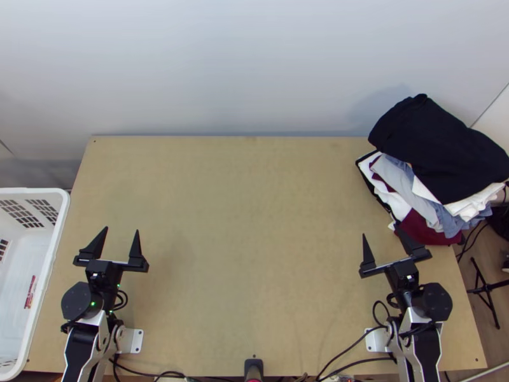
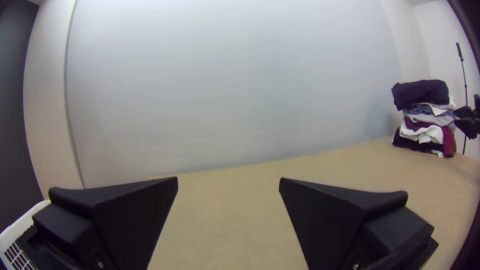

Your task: Fold the t-shirt

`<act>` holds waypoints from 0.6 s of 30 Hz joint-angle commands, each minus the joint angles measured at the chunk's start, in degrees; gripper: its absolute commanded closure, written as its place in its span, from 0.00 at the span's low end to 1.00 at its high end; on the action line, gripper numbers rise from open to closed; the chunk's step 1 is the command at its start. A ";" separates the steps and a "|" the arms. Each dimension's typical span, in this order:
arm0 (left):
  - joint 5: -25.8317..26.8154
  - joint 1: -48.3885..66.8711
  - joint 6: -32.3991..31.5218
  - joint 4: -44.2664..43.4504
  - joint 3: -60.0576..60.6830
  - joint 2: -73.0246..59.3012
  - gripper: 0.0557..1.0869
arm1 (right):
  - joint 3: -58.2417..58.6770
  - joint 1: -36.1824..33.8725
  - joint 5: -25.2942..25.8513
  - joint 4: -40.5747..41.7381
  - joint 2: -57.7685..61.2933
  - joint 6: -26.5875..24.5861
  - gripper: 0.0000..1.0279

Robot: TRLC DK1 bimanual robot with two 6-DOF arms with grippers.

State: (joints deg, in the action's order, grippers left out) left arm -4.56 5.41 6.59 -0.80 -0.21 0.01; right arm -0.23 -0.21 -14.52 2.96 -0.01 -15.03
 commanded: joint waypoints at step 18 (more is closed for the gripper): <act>0.07 -0.14 0.09 0.27 0.03 -0.01 0.04 | 0.05 -0.41 0.02 -0.06 0.01 0.17 0.04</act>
State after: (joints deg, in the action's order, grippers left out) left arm -4.54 5.30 6.61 -0.60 -0.16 0.01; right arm -0.16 -0.54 -14.37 2.92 -0.01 -14.87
